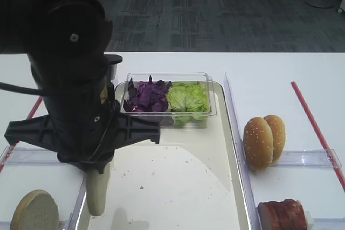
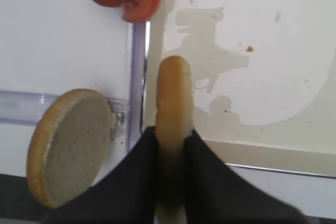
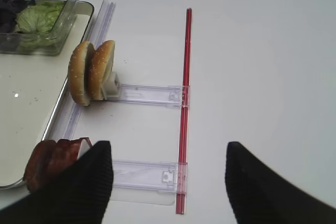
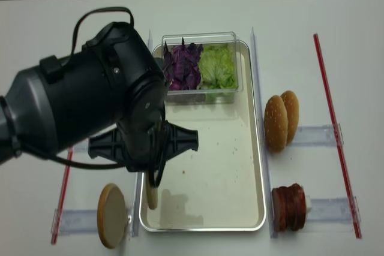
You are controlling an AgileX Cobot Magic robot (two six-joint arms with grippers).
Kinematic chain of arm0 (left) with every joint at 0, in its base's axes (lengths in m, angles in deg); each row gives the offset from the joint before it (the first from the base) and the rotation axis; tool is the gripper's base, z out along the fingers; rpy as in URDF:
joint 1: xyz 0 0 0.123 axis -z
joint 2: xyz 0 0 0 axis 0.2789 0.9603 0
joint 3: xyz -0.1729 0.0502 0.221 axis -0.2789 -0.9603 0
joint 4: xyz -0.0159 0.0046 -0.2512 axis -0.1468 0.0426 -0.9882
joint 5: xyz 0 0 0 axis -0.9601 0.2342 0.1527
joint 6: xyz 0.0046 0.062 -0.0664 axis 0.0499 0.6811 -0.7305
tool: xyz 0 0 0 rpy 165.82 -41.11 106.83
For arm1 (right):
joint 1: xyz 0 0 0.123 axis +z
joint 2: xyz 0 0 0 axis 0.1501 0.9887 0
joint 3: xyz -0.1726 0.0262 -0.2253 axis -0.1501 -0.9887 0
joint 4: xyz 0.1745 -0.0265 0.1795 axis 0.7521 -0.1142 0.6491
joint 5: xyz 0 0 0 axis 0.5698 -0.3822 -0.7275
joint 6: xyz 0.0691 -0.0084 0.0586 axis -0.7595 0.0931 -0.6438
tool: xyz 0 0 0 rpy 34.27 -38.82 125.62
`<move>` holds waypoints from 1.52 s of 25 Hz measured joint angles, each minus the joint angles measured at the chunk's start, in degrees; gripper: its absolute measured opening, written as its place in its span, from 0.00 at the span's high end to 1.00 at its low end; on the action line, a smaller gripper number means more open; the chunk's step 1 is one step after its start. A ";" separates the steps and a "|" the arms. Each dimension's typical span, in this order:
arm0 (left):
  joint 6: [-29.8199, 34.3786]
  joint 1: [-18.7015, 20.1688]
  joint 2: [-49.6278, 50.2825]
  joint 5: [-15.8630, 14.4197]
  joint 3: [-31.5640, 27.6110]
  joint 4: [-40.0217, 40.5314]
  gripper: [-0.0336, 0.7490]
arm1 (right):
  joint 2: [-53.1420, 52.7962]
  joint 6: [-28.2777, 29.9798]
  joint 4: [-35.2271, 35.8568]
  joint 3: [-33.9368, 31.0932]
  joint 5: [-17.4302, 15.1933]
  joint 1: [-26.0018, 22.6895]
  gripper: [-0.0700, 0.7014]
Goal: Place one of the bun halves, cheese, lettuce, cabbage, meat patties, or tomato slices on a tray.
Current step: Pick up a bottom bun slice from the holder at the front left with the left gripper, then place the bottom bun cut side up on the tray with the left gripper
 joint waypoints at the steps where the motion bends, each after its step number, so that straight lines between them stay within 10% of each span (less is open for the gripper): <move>1: 0.00 0.00 0.00 1.09 0.00 -0.25 0.86 | 0.00 0.00 0.00 0.00 0.00 0.00 0.28; 22: 10.66 1.94 0.56 23.74 -3.24 -13.12 0.86 | 0.00 0.00 0.00 0.00 0.00 0.00 0.28; 38: 27.19 -2.74 0.69 32.28 -8.79 -26.47 0.86 | 0.00 0.00 0.00 0.00 0.00 0.00 0.28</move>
